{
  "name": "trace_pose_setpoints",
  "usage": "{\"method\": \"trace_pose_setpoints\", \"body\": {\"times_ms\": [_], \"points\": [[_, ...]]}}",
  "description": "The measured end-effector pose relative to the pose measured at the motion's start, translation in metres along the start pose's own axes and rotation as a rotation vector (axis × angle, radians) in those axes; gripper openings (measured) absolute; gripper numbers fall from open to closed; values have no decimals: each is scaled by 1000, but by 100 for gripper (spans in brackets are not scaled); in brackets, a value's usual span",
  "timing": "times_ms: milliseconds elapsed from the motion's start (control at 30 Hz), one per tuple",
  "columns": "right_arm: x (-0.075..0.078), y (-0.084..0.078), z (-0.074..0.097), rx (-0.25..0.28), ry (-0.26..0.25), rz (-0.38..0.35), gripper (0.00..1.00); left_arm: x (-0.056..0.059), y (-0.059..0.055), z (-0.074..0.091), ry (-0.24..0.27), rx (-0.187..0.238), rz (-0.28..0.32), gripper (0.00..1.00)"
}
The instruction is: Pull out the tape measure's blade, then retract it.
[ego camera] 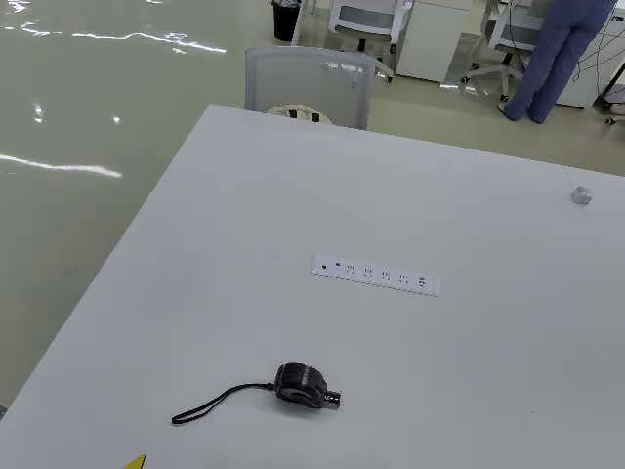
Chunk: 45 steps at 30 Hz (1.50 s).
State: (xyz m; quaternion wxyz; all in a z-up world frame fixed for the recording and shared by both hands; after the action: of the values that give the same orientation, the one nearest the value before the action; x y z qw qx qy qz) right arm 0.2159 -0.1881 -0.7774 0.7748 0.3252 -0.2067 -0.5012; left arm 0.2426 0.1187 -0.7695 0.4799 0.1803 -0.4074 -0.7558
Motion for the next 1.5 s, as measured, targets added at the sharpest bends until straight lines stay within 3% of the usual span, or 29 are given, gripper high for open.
{"method": "trace_pose_setpoints", "body": {"times_ms": [567, 933, 1500], "points": [[-1, -2, -3, -20, 5, 0, 86, -2, -5, -1, 2, -7, 7, 97], [0, 4, -9, -18, 9, 13, 86, -6, 2, -8, -2, -6, -9, 96], [3, 8, -14, -26, 10, 28, 84, -5, 3, -15, -20, -12, -11, 96]]}}
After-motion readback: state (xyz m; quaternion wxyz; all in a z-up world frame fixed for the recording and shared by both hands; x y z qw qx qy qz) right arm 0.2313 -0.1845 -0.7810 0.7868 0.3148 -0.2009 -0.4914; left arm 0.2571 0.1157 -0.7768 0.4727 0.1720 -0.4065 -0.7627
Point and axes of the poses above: the centre of the closed fingertips' face, and the gripper's own axes: z roughly backward along the fingers, x roughly to its right, y roughly out of its top, the point moved 6 cm from there along z, roughly backward along the fingers, and after that the axes turned 6 degrees about -y, right-handed, at the moved point
